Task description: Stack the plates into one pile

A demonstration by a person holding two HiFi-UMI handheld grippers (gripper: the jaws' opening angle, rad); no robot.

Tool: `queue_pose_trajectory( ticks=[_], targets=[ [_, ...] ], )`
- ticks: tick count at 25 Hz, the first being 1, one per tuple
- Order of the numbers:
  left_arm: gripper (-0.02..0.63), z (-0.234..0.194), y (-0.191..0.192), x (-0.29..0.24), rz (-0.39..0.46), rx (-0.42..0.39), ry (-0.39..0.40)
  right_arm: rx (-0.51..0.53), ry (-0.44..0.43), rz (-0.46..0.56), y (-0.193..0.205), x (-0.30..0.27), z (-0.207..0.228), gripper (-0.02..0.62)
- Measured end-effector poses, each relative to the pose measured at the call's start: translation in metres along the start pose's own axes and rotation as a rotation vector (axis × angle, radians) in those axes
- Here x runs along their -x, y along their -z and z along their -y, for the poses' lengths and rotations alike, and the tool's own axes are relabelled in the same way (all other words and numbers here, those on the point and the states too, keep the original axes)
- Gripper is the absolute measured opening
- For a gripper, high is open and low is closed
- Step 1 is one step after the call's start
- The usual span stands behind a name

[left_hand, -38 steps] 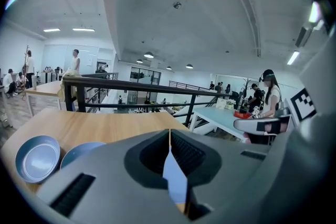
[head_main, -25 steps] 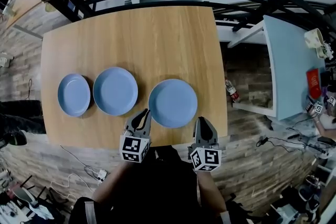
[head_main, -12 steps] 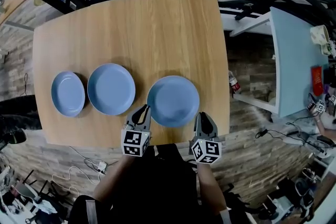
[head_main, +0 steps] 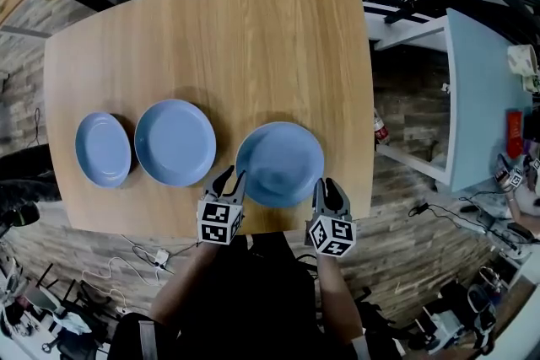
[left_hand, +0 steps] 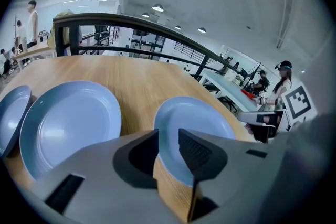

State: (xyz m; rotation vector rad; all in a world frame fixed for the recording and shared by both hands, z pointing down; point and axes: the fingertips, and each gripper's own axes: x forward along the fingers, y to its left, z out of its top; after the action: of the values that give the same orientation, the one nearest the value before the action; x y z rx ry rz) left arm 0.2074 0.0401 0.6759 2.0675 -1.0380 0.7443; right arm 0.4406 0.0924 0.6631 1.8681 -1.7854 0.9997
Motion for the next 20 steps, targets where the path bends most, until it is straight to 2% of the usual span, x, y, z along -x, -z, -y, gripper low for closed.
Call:
queue_pose_trajectory(
  ticks=[7, 20],
  targets=[
    [0.127, -0.004, 0.012, -0.014, -0.048, 0.016, -0.010, -0.023, 0.026, -0.082, 0.020, -0.014, 0.015, 0.098],
    [0.132, -0.021, 0.027, -0.029, -0.099, 0.057, -0.031, -0.053, 0.020, -0.165, 0.044, -0.032, 0.015, 0.100]
  ],
)
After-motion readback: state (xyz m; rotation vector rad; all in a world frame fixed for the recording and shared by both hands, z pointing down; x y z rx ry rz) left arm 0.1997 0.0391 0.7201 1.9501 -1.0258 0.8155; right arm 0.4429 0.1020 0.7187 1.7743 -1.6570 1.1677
